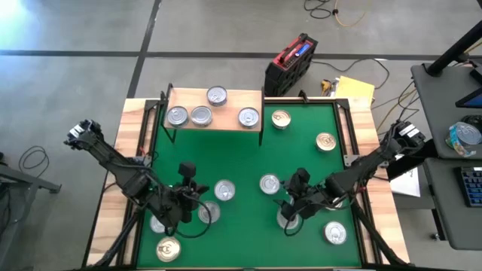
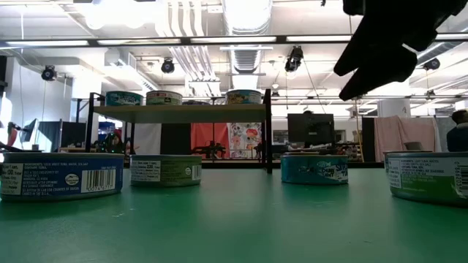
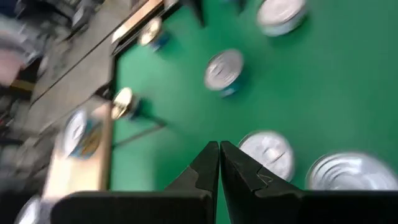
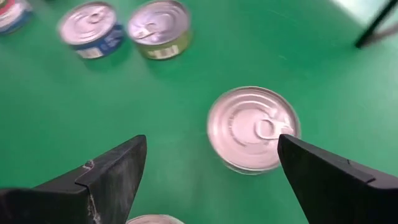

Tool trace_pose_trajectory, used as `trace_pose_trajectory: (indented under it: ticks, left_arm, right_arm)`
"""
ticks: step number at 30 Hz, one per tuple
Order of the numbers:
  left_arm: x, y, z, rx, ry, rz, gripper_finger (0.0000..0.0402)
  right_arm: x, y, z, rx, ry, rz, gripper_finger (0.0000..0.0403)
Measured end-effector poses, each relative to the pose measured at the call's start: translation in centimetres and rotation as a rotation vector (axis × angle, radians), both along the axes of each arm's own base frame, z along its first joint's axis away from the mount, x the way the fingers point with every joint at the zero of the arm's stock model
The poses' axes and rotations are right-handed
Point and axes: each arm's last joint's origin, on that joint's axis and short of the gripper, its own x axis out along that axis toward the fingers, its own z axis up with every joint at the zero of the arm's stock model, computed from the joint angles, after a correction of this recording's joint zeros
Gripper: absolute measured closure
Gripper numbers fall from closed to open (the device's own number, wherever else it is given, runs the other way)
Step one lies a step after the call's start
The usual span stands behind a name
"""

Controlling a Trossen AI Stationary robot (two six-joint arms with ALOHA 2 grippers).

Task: Stack canned seafood by type on shelf
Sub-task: Stack the center light blue tuna can on top of the light blue tuna can on the shelf

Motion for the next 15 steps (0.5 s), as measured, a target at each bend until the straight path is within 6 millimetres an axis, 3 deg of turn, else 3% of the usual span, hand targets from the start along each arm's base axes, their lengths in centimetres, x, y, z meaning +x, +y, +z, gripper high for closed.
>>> trace_pose_trajectory:
  ticks: [7, 15]
  left_arm:
    - [2.2, 0.8, -1.5, -0.038, -0.033, -0.142, 0.0401]
    - [4.9, 2.6, -3.4, -0.07, -0.016, -0.121, 0.0401]
  right_arm:
    - [0.7, -1.4, 1.0, 0.089, 0.048, -0.083, 0.0051]
    - [1.3, -3.4, 1.9, 0.218, 0.116, -0.075, 0.007]
